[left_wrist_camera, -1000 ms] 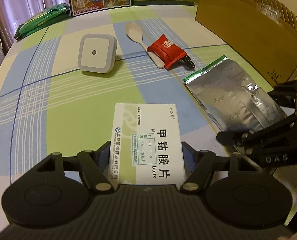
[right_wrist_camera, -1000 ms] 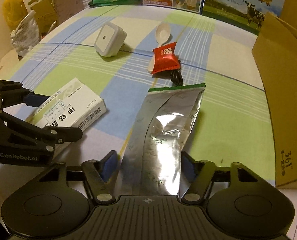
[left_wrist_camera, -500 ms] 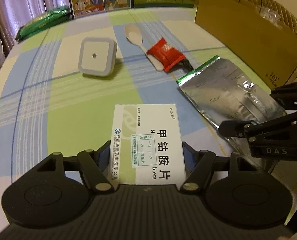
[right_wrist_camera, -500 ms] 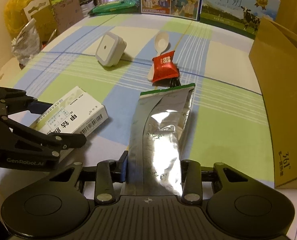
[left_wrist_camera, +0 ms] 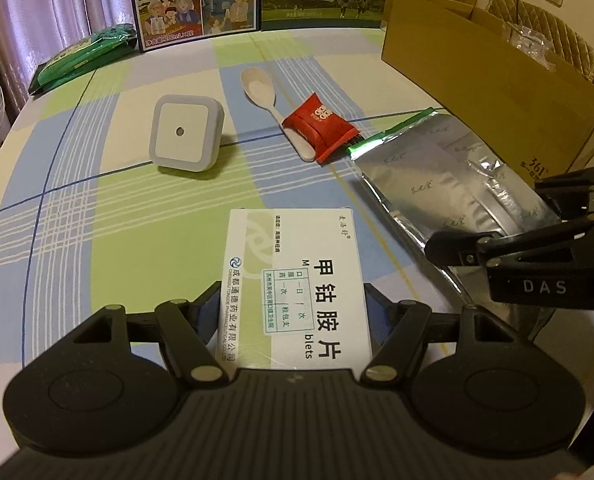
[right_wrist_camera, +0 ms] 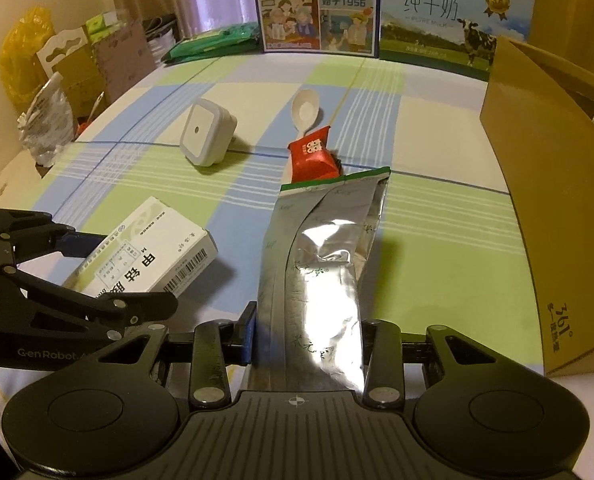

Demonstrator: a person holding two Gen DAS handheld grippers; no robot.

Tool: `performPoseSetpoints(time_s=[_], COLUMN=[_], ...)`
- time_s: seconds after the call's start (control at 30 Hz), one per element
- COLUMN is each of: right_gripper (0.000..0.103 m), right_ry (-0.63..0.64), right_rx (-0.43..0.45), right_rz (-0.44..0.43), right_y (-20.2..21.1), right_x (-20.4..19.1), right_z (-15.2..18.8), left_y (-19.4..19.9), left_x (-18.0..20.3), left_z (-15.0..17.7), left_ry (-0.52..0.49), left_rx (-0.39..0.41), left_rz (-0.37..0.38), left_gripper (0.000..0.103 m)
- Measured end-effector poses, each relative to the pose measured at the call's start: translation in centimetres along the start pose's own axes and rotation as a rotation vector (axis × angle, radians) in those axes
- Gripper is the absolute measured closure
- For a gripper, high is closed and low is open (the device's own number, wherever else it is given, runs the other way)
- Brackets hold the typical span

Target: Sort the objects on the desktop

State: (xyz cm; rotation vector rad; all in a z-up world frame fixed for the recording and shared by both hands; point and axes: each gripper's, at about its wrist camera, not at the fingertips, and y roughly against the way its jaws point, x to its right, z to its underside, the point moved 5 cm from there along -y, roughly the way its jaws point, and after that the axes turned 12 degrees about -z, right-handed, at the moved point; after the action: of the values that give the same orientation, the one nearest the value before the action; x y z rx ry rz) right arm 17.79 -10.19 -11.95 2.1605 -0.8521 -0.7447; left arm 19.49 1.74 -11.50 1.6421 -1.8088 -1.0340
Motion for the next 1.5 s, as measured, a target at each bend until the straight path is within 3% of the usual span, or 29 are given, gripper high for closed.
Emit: performPoseSetpoints(time_s=[0.7, 1.1, 1.5], right_gripper=[0.068, 0.068, 0.068], right_ry=[-0.002, -0.004, -0.024], right_rx=[0.071, 0.176, 0.27], right_rz=[0.005, 0.062, 0.171], right_y=[2.6, 9.9, 18.4], right_x=[-0.1, 0.9, 7.9], right_z=[-0.4, -3.1, -6.8], left_y=[1.9, 7.7, 11.3], left_x=[0.9, 5.0, 10.8], left_z=[-1.2, -5.8, -12.0], left_ry=[-0.016, 0.01, -0.073], left_rx=[0.037, 0.143, 0.229], left_rz=[-0.013, 0.034, 0.07], left_gripper=[0.036, 0.036, 0.036])
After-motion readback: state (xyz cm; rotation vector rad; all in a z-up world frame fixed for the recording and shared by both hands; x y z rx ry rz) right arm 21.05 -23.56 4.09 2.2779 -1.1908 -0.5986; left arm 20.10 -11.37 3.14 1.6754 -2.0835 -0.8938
